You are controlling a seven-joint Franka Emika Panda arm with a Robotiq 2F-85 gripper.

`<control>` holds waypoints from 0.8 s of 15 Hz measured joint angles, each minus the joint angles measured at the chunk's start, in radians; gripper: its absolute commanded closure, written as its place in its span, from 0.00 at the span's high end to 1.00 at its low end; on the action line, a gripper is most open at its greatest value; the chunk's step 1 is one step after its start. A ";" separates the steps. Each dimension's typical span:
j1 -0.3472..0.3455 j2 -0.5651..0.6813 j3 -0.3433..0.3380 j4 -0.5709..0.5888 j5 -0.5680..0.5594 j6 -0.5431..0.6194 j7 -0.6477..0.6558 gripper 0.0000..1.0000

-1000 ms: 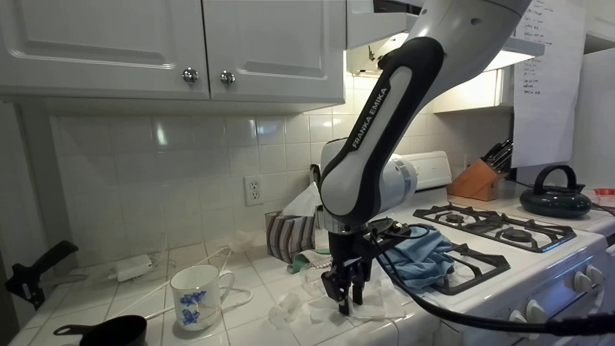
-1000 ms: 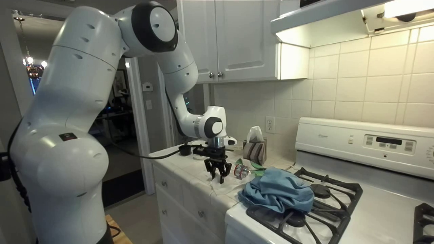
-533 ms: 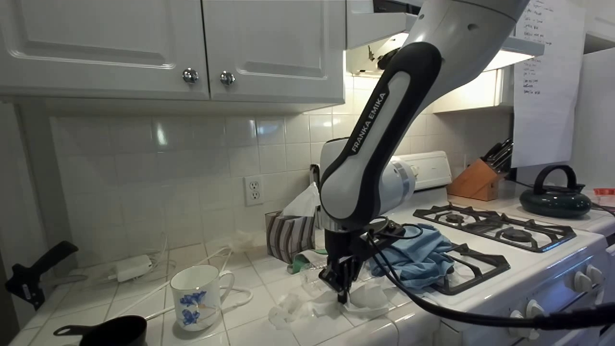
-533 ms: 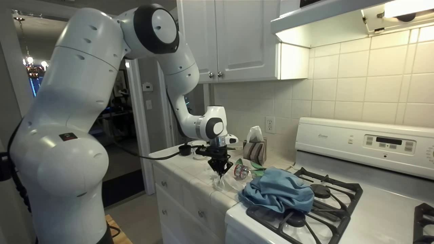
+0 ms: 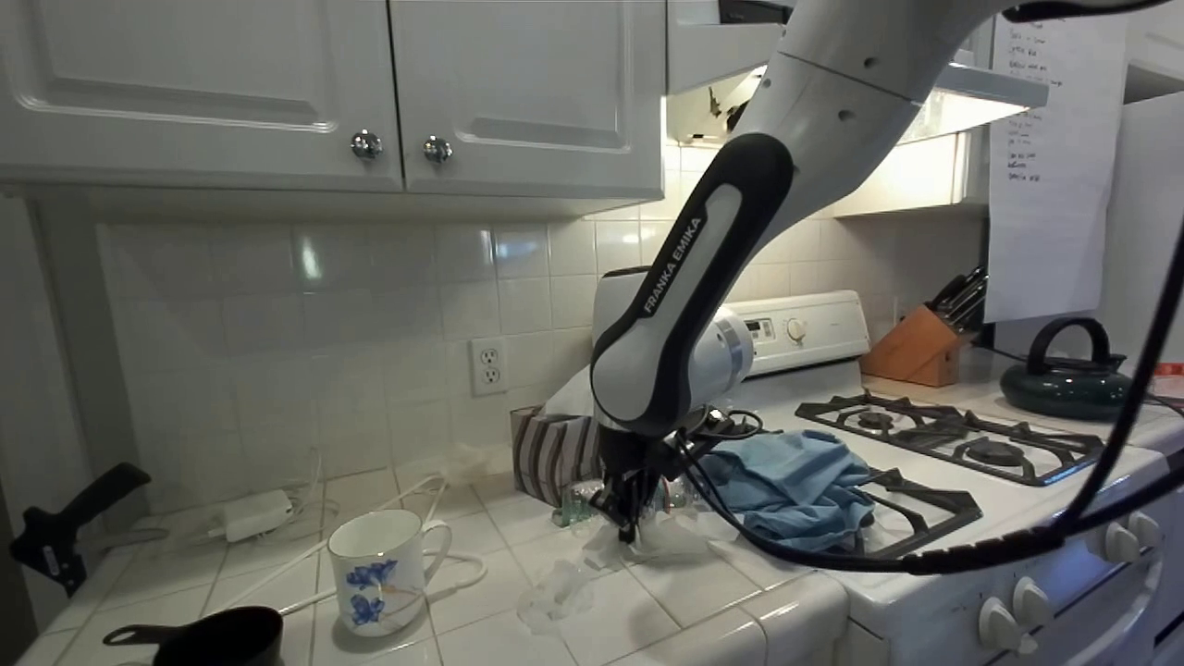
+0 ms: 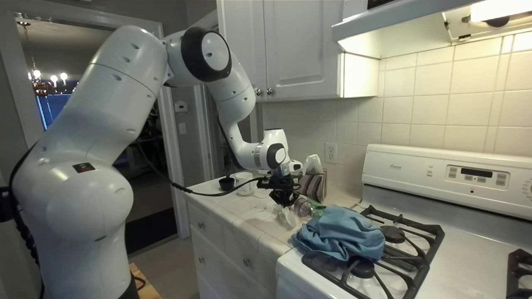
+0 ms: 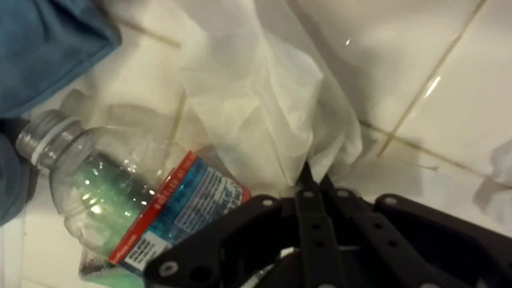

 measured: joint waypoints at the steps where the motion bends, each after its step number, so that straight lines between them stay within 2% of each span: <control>1: -0.004 0.026 -0.004 0.043 -0.004 -0.003 -0.022 0.00; 6: -0.039 0.152 0.004 0.264 -0.008 -0.055 -0.127 0.00; 9: -0.072 0.170 0.041 0.311 -0.003 -0.115 -0.175 0.00; 12: -0.147 0.168 0.133 0.312 0.046 -0.154 -0.279 0.00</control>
